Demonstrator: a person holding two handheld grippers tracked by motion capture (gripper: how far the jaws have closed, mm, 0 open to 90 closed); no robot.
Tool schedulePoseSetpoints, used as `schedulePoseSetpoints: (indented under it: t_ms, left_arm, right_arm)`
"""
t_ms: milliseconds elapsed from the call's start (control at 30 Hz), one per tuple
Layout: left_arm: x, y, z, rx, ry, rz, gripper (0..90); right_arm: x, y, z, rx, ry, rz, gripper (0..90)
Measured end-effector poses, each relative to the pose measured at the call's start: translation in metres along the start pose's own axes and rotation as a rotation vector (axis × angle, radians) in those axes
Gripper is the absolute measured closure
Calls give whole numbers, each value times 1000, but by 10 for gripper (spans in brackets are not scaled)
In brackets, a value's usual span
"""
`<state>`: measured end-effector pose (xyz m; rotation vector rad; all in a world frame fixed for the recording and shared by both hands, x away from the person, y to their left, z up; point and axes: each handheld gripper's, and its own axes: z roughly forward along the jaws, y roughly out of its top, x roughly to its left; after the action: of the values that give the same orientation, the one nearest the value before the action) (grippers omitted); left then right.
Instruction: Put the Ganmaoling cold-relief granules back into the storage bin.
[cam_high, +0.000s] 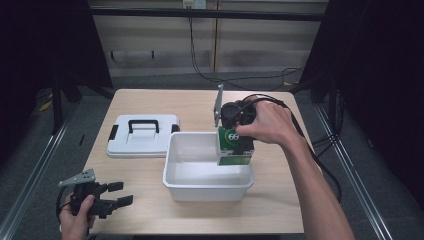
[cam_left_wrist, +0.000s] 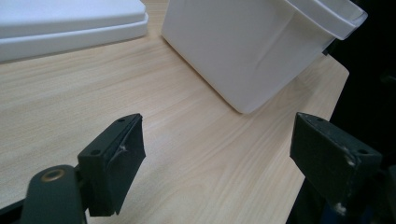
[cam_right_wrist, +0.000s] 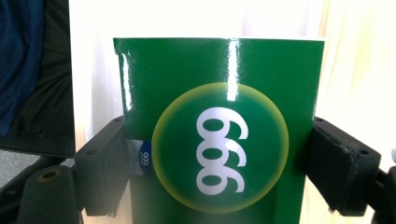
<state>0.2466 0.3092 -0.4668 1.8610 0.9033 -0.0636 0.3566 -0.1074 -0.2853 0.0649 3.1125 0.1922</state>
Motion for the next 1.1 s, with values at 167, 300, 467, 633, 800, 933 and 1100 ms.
schedulePoseSetpoints:
  t_ms: [167,300,467,633,800,933,1100]
  left_arm:
    - [0,0,0,0,-3,0,178]
    - [1,0,0,1,-1,1,178]
    - [1,0,0,4,2,2,178]
    - [0,0,0,-2,-5,0,178]
    - [0,0,0,-1,-8,1,178]
    - [0,0,-1,-1,-6,1,178]
    - [0,0,-1,-2,-7,0,178]
  right_arm:
    - [-4,3,14,26,11,-1,159]
    - [-7,2,27,34,17,7,159]
    - [-8,-2,39,35,31,17,158]
    - [-7,-3,49,39,33,33,158]
    - [-8,-3,63,40,47,34,157]
    - [-8,-3,73,58,49,35,156]
    - [-9,-3,85,71,59,31,156]
